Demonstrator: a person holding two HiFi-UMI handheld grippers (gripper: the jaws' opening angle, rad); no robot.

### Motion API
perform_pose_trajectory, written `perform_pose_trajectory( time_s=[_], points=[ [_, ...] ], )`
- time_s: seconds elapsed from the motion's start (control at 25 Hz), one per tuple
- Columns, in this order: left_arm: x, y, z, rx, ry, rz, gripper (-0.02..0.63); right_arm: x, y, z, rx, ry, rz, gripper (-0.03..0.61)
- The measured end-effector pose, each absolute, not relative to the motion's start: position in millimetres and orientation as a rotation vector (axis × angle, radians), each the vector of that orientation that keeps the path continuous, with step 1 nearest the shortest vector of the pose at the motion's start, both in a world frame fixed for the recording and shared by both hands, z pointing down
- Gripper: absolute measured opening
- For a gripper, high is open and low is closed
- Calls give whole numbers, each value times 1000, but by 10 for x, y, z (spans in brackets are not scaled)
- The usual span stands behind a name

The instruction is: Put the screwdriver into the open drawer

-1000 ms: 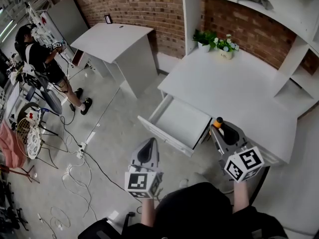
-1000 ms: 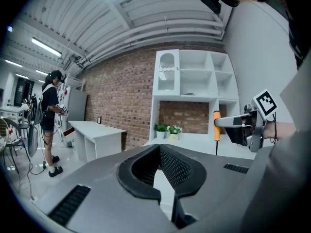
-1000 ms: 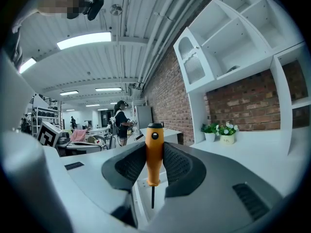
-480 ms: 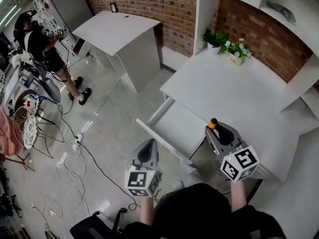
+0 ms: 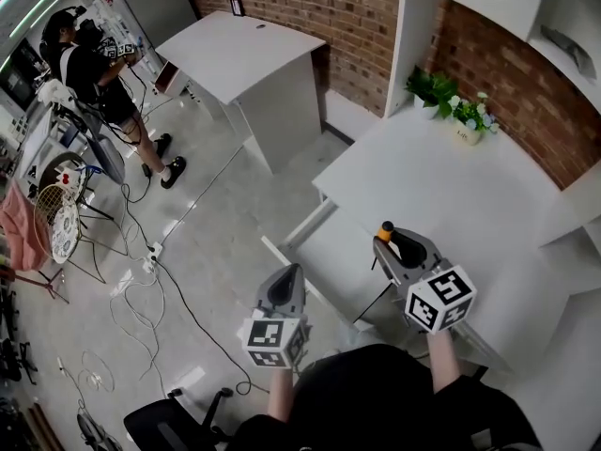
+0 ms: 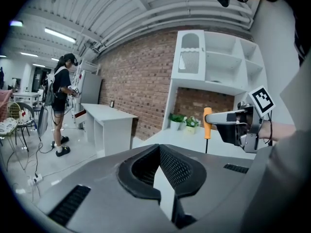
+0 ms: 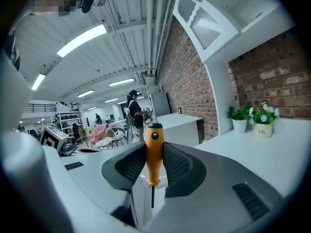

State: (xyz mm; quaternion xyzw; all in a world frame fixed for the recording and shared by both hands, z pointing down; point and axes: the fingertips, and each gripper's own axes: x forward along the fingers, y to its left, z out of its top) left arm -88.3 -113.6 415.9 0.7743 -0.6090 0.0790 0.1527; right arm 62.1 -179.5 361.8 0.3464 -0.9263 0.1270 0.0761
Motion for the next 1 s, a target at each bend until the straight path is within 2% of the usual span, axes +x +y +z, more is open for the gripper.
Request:
perform_pose_trajectory(
  time_s=[0.48, 1.0],
  points=[
    [-883, -1357, 4614, 2072, -1740, 263, 8, 317, -2155, 4039, 813, -2749, 468, 110],
    [-973, -1592, 5283, 1967, -1613, 321, 8, -295, -2279, 5172, 583, -2534, 567, 110]
  ],
)
